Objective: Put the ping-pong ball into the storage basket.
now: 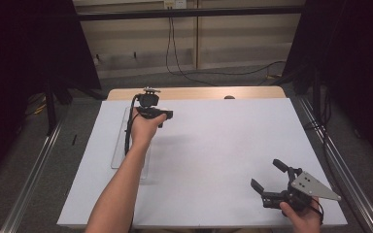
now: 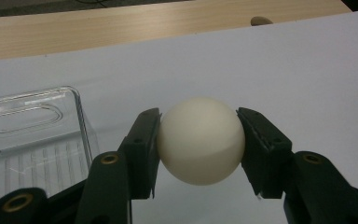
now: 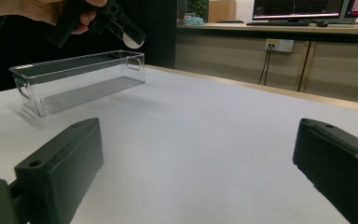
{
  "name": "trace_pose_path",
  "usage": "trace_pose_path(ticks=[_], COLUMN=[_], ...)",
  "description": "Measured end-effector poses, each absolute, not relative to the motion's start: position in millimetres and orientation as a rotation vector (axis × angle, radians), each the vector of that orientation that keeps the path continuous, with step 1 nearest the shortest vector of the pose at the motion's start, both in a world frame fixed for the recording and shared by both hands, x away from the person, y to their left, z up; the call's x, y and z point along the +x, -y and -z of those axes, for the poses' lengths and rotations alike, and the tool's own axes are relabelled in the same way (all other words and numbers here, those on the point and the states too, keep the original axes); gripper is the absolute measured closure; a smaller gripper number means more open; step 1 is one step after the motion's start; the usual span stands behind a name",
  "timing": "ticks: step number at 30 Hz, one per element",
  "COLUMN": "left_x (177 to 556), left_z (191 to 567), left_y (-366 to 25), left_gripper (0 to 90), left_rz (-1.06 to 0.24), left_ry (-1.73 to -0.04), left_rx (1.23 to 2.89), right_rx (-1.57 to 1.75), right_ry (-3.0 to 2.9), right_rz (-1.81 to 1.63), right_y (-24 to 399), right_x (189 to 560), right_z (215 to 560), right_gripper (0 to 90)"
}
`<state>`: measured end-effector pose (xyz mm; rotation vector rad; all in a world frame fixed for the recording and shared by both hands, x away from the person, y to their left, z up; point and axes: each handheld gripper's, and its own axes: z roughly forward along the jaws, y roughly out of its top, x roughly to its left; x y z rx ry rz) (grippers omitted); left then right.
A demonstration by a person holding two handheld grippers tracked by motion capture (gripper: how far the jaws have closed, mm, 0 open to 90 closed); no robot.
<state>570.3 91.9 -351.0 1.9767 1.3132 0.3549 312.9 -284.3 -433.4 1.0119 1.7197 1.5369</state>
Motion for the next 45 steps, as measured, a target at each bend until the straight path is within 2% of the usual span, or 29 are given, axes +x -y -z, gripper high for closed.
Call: trace_pose_path(ticks=[35,45], left_x=[570,570], left_z=[339,340], left_y=[-118,-123], left_gripper=[51.2,51.2], left_rz=[-0.389,-0.396], left_ry=[-1.324,-1.351], left_rx=[1.993,1.949], right_rx=[1.013,1.008], right_ry=[-1.719,-1.723], right_rz=[-1.539,-1.537], right_y=[285,285], right_x=[312,312], right_z=[433,433], right_gripper=[1.2,1.2])
